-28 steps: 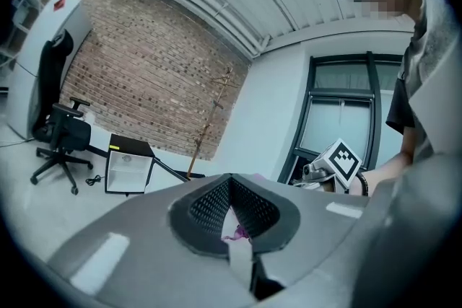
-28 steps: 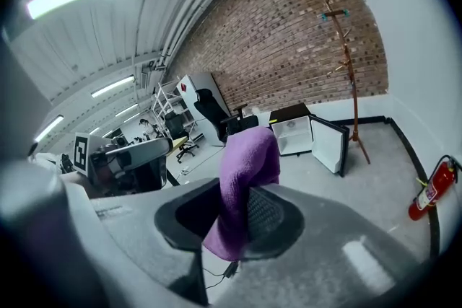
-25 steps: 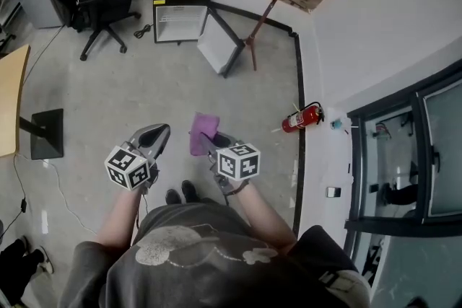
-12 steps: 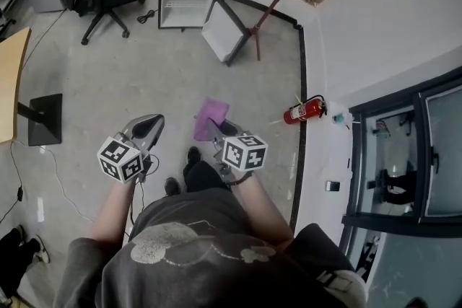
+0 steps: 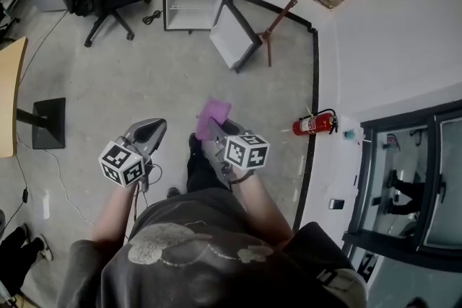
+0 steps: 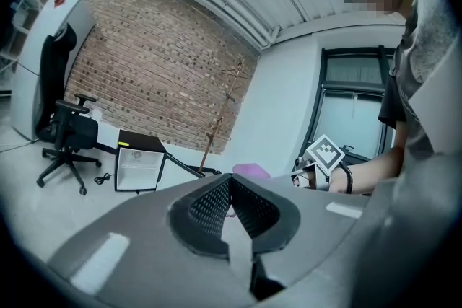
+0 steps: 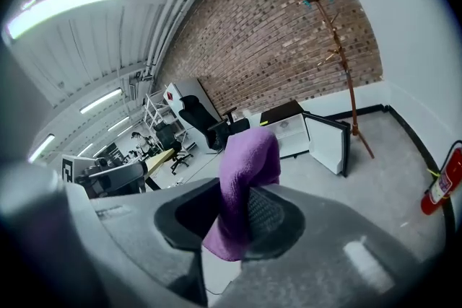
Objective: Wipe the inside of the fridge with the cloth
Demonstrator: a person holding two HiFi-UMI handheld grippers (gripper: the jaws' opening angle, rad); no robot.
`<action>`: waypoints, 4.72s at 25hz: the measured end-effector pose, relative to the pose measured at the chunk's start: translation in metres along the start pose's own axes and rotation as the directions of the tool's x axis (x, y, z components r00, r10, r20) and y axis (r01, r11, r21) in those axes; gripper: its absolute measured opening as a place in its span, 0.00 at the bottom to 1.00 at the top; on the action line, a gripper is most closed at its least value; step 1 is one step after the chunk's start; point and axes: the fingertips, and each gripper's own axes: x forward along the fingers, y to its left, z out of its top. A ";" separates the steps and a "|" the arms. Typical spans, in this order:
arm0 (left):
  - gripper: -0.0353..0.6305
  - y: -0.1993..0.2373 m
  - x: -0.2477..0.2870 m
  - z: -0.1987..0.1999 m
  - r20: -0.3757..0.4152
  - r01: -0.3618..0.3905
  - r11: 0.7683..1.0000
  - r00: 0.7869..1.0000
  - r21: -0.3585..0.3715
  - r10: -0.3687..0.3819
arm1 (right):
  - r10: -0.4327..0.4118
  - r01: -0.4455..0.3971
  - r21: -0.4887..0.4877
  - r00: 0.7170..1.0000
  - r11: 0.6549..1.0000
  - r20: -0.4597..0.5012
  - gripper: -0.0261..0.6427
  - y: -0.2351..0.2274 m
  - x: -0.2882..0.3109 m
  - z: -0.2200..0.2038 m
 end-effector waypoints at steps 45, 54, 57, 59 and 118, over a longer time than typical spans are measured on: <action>0.08 0.380 0.307 0.178 -0.035 0.027 0.998 0.999 -0.061 -0.029 | -0.049 0.044 -0.035 0.985 0.998 -0.164 0.15 -0.143 0.370 0.290; 0.08 0.459 0.353 0.153 -0.035 -0.026 0.994 0.999 -0.103 0.023 | -0.024 0.014 -0.043 0.971 0.999 -0.239 0.15 -0.200 0.461 0.272; 0.08 0.500 0.382 0.136 -0.018 -0.056 0.995 0.998 -0.086 0.055 | -0.013 0.001 -0.044 0.966 0.999 -0.260 0.15 -0.241 0.524 0.261; 0.08 0.523 0.402 0.120 -0.010 -0.075 0.993 0.997 -0.095 0.075 | -0.007 -0.009 -0.055 0.960 0.998 -0.280 0.15 -0.264 0.561 0.252; 0.08 0.756 0.512 -0.104 0.057 -0.202 0.974 0.979 0.099 0.197 | 0.188 -0.211 -0.496 0.977 0.842 -0.097 0.15 -0.337 0.950 0.227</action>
